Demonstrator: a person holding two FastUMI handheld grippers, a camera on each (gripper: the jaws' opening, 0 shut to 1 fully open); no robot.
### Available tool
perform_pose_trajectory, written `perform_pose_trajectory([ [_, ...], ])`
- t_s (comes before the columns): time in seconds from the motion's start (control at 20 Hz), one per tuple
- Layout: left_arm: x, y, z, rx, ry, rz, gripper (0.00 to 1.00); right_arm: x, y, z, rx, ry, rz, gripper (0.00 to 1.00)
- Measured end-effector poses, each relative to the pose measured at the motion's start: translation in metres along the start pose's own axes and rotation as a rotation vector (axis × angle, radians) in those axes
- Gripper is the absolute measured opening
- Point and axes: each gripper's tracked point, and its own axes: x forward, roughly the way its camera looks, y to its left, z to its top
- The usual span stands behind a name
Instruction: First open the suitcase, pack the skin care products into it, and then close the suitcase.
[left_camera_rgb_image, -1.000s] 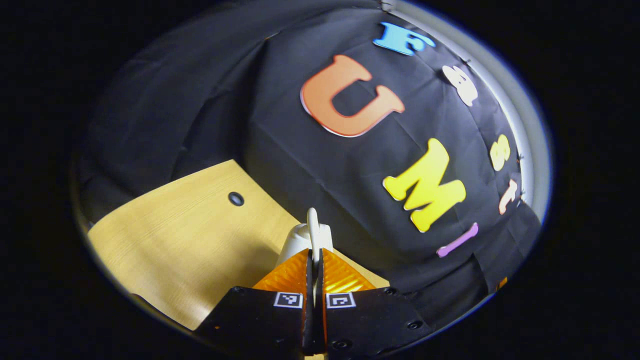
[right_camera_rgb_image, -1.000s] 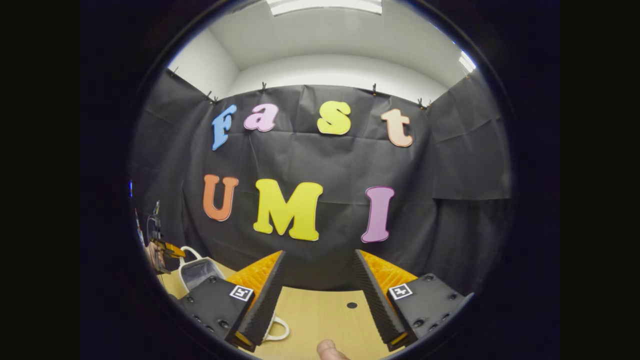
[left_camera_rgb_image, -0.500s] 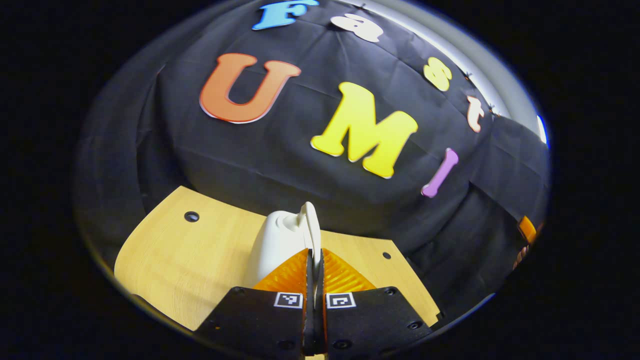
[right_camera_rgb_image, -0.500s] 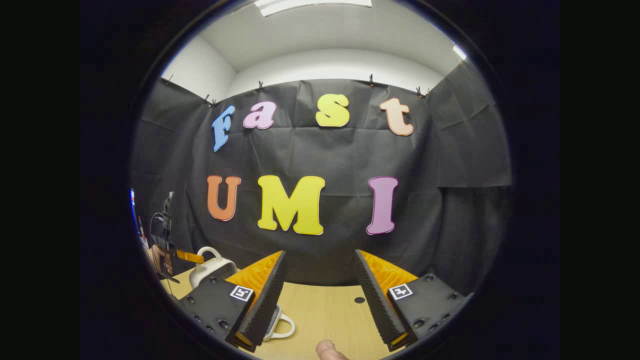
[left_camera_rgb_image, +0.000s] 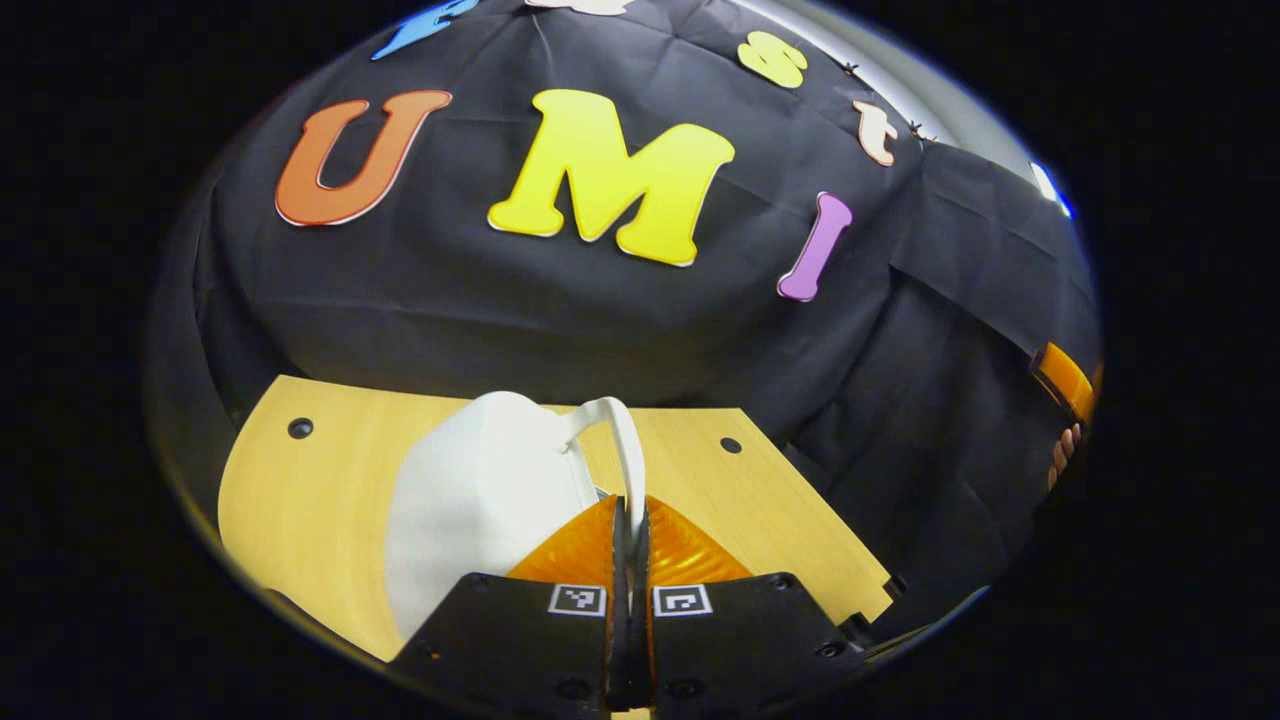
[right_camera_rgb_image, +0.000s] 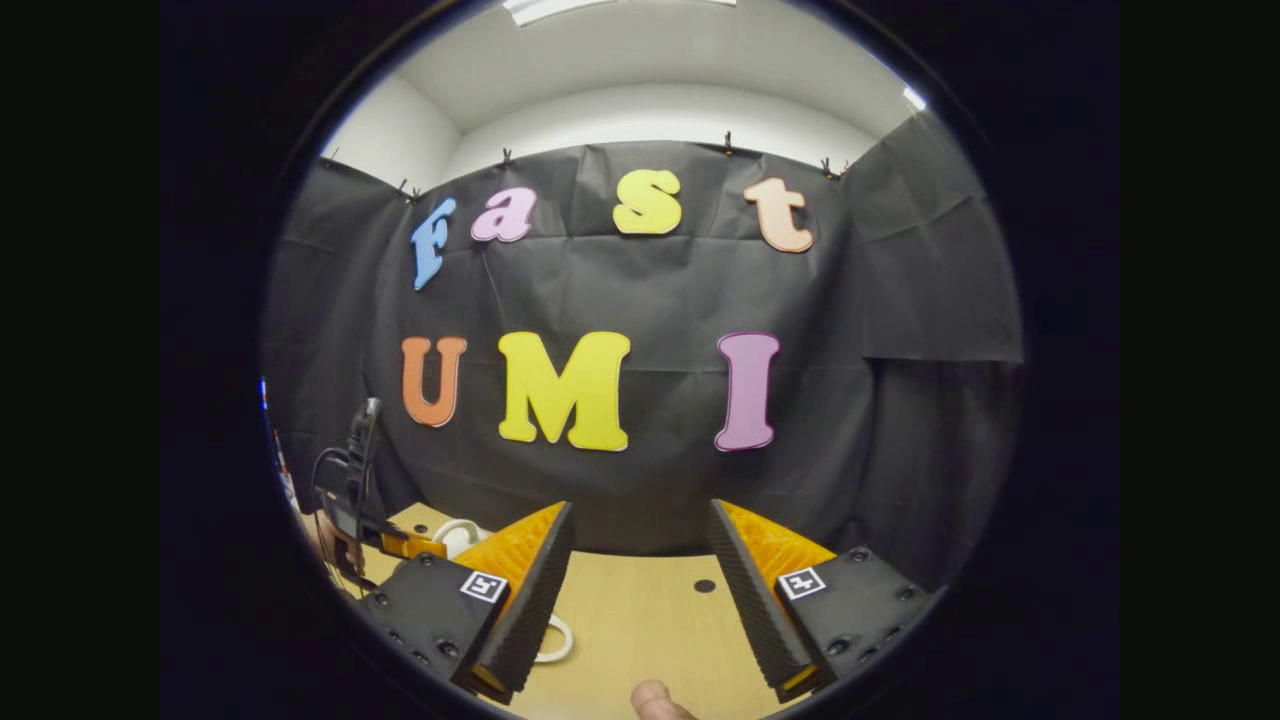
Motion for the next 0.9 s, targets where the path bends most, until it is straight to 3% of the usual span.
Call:
perform_pose_trajectory([
  [0.35, 0.065, -0.046, -0.06, 0.1, 0.185, -0.007, 0.04, -0.002, -0.038, -0.012, 0.017, 0.023, -0.032, 0.8],
  [0.9, 0.129, -0.048, -0.142, 0.338, 0.421, 0.138, 0.04, -0.004, -0.114, -0.043, 0.009, 0.088, -0.108, 0.8],
])
